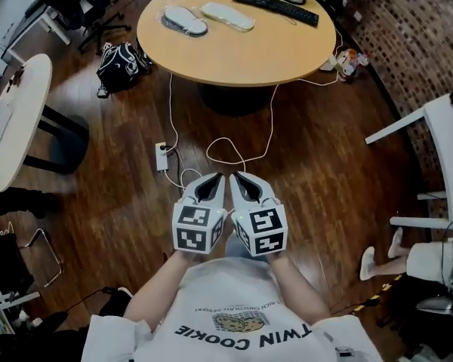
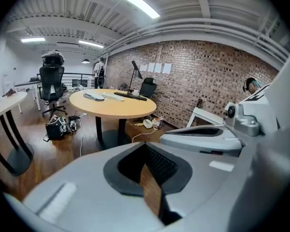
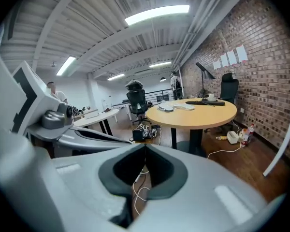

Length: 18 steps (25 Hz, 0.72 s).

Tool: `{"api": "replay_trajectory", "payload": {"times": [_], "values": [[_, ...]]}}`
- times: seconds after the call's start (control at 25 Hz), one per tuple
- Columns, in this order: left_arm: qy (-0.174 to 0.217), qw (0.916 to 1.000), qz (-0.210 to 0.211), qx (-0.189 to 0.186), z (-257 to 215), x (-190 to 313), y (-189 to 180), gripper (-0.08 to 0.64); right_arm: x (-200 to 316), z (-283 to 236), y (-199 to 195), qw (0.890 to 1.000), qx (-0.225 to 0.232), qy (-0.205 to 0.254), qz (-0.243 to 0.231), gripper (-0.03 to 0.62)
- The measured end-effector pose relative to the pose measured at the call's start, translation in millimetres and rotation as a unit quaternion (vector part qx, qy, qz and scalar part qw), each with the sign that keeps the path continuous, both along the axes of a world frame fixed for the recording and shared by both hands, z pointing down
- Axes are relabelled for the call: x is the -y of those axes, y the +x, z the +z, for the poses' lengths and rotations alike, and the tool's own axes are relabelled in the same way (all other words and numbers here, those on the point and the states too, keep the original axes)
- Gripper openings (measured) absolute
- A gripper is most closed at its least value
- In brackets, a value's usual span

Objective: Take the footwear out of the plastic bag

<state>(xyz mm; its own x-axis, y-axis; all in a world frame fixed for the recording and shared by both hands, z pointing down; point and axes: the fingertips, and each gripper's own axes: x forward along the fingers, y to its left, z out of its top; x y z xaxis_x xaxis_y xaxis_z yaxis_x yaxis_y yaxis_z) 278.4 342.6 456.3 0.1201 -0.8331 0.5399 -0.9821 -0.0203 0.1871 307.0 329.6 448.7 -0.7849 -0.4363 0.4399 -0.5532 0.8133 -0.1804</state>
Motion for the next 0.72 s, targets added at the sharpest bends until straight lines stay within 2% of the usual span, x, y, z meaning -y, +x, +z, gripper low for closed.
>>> {"api": "replay_trajectory", "payload": {"times": [0.44,0.72], "values": [[0.014,0.9993,-0.024,0.023,-15.8,82.5,-10.9,0.002,80.9,-10.1,-13.2,1.000,0.017,-0.001,-0.027,0.002],[0.012,0.9995,-0.025,0.014,-6.6,125.0,-37.8,0.002,125.4,-2.3,-38.1,1.000,0.010,-0.002,-0.023,0.002]]}}
